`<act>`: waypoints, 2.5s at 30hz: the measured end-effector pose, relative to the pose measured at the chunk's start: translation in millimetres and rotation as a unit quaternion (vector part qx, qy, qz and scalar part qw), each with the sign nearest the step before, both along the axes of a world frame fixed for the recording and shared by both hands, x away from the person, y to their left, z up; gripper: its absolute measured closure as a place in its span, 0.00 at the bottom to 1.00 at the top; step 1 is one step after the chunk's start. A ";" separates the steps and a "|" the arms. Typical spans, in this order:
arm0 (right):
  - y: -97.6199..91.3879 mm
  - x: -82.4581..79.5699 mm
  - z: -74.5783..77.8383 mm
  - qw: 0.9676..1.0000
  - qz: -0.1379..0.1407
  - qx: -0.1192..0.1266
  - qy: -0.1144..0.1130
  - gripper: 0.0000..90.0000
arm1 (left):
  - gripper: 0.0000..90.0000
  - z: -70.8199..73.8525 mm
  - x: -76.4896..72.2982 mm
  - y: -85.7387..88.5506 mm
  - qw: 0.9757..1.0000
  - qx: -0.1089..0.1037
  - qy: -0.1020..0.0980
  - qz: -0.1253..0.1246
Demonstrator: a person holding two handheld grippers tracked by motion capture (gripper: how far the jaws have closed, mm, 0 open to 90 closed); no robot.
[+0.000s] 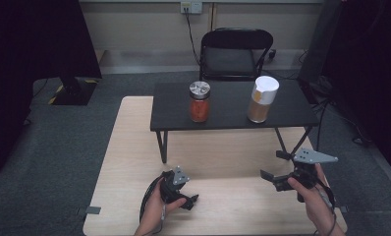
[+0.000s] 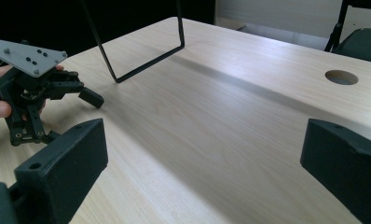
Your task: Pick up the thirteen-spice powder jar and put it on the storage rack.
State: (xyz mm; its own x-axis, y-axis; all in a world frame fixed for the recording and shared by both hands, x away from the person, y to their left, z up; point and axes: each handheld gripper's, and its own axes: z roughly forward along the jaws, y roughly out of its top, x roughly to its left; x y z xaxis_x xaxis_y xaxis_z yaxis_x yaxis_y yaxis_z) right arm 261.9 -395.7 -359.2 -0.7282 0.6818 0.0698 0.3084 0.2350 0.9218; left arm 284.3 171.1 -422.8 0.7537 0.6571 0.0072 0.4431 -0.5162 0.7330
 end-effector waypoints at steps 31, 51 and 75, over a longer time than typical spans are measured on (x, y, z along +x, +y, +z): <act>-8.9 -8.9 -30.2 1.000 -0.007 -0.005 0.021 0.00 | 0.00 0.0 0.0 0.0 1.000 0.000 0.000 0.000; -10.4 -11.9 -43.7 0.999 -0.014 -0.024 0.034 0.00 | 0.00 0.0 0.0 0.0 1.000 0.000 0.000 0.000; -11.0 -10.3 -59.1 0.996 -0.026 -0.065 0.059 0.00 | 0.00 0.0 -0.2 -0.1 1.000 0.000 0.000 0.001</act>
State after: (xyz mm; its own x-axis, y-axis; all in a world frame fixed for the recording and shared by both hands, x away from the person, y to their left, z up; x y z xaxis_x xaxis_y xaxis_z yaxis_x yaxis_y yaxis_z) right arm 251.6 -406.7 -418.3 -0.6840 0.7269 0.0613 0.4280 0.3318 0.8407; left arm 284.1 171.0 -422.8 0.7529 0.6581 0.0074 0.4435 -0.5157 0.7330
